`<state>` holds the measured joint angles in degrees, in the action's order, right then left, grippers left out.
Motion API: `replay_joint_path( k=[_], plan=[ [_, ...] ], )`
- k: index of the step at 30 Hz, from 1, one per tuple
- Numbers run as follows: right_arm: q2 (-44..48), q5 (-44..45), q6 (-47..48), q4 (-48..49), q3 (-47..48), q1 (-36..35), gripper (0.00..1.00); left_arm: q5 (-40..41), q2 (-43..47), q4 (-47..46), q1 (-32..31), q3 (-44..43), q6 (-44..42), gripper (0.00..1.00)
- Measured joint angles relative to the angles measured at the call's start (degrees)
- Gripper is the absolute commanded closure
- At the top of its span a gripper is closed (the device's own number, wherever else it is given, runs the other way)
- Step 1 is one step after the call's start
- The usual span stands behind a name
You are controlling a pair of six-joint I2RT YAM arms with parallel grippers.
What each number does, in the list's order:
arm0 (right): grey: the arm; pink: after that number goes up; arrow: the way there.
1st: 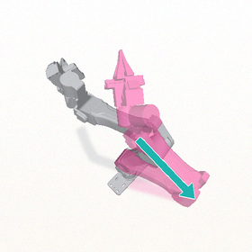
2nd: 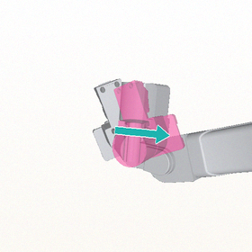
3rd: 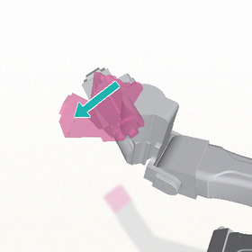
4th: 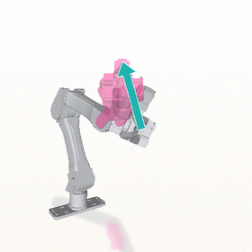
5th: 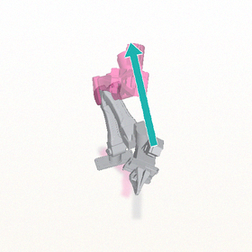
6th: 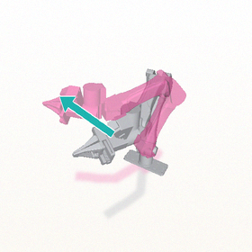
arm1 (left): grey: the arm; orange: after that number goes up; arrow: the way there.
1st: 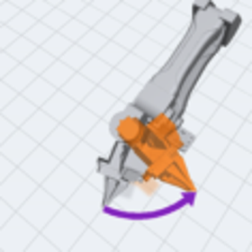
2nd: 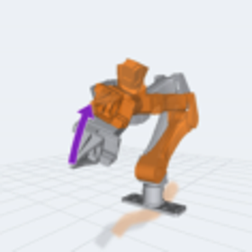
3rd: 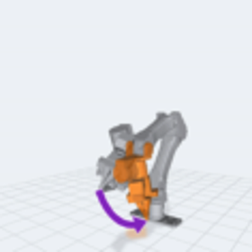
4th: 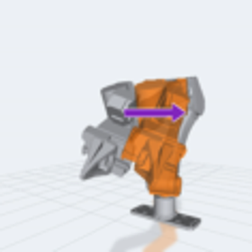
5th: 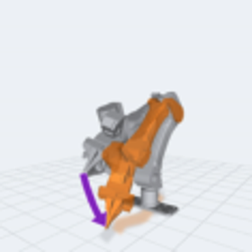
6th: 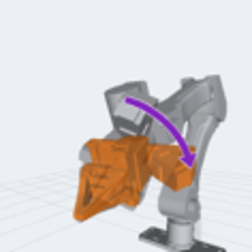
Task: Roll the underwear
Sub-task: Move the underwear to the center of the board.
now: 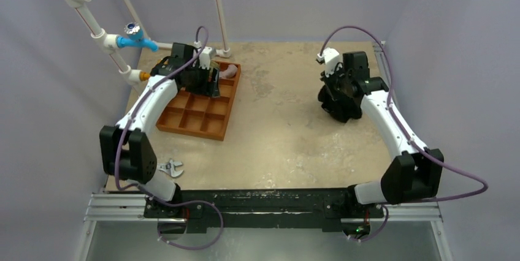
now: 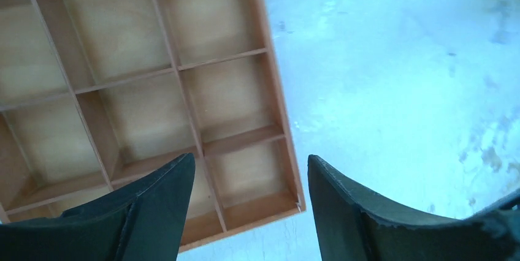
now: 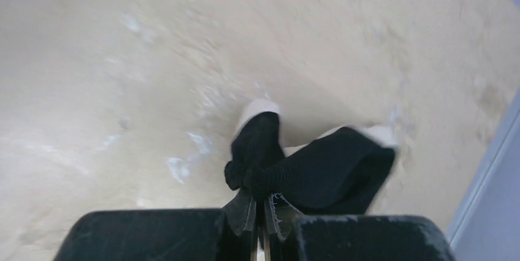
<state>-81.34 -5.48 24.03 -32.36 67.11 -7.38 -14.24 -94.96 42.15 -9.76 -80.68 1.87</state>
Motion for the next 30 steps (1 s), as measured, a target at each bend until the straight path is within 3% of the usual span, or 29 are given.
replay_joint_path(
  k=[2, 4, 6, 7, 8, 13, 18, 25, 30],
  plan=[
    [1.9, -3.3, -0.8, -2.8, 4.4, -3.0, 0.93, -2.4, 5.6, -1.1, 0.0, 2.5, -2.0, 0.32],
    [3.6, -6.9, -1.6, -4.9, 7.3, -5.2, 0.66, -4.6, 11.3, -1.8, -0.2, 5.0, -4.5, 0.32],
    [4.7, -10.7, -2.1, -7.1, 8.7, -6.7, 0.32, -6.3, 16.1, -2.4, -0.7, 7.3, -6.6, 0.31],
    [5.0, -12.5, -1.9, -8.2, 9.0, -7.3, 0.22, -6.8, 17.8, -2.7, -1.0, 8.3, -7.6, 0.31],
    [5.2, -13.6, -2.2, -9.0, 9.0, -7.6, 0.19, -7.3, 19.9, -3.0, -1.6, 9.7, -8.9, 0.31],
    [5.2, -12.6, -1.5, -9.9, 6.5, -7.6, 0.18, -7.7, 25.7, -5.2, -7.7, 15.3, -14.4, 0.29],
    [3.4, -12.5, 1.3, -9.5, 1.1, -7.6, 0.20, -7.8, 24.2, -7.9, -14.5, 18.7, -16.9, 0.29],
    [-0.8, -15.1, 5.1, -7.3, -7.7, -8.3, 0.22, -7.9, 14.2, -13.0, -16.8, 18.2, -15.2, 0.29],
    [-1.9, -17.7, 5.6, -3.9, -8.1, -8.5, 0.23, -7.8, 1.2, -13.0, -17.9, 9.7, -9.2, 0.32]
  ],
)
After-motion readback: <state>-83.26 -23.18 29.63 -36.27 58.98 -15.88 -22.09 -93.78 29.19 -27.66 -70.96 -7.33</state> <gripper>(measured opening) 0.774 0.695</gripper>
